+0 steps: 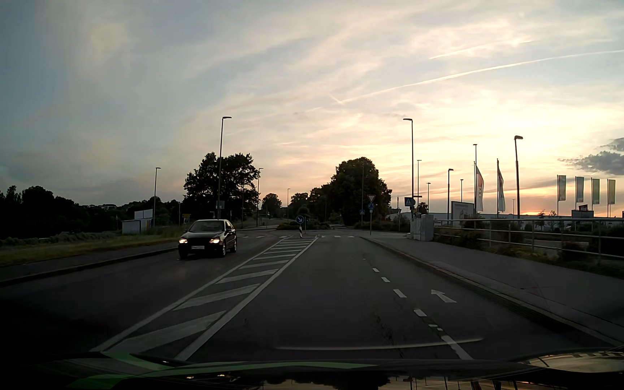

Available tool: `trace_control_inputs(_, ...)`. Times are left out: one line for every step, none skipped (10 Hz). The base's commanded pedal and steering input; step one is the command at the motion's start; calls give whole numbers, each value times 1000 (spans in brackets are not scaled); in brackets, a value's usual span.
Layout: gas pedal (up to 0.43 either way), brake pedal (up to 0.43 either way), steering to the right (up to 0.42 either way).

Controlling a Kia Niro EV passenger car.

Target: Follow the waypoints while adhering to traffic rules and regulations

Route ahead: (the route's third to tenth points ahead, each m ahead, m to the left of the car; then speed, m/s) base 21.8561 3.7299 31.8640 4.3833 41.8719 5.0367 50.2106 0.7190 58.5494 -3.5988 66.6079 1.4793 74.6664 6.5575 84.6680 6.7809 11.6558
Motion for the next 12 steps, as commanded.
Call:
trace_control_inputs(0, 165, 0)
trace_control_inputs(0, 146, -1)
trace_control_inputs(0, 104, -1)
trace_control_inputs(0, 30, -1)
trace_control_inputs(0, 0, -1)
trace_control_inputs(0, 0, -3)
trace_control_inputs(0, 0, -3)
trace_control_inputs(0, 0, -3)
trace_control_inputs(0, 0, -3)
trace_control_inputs(0, 0, -2)
trace_control_inputs(0, 0, -3)
trace_control_inputs(0, 0, -2)
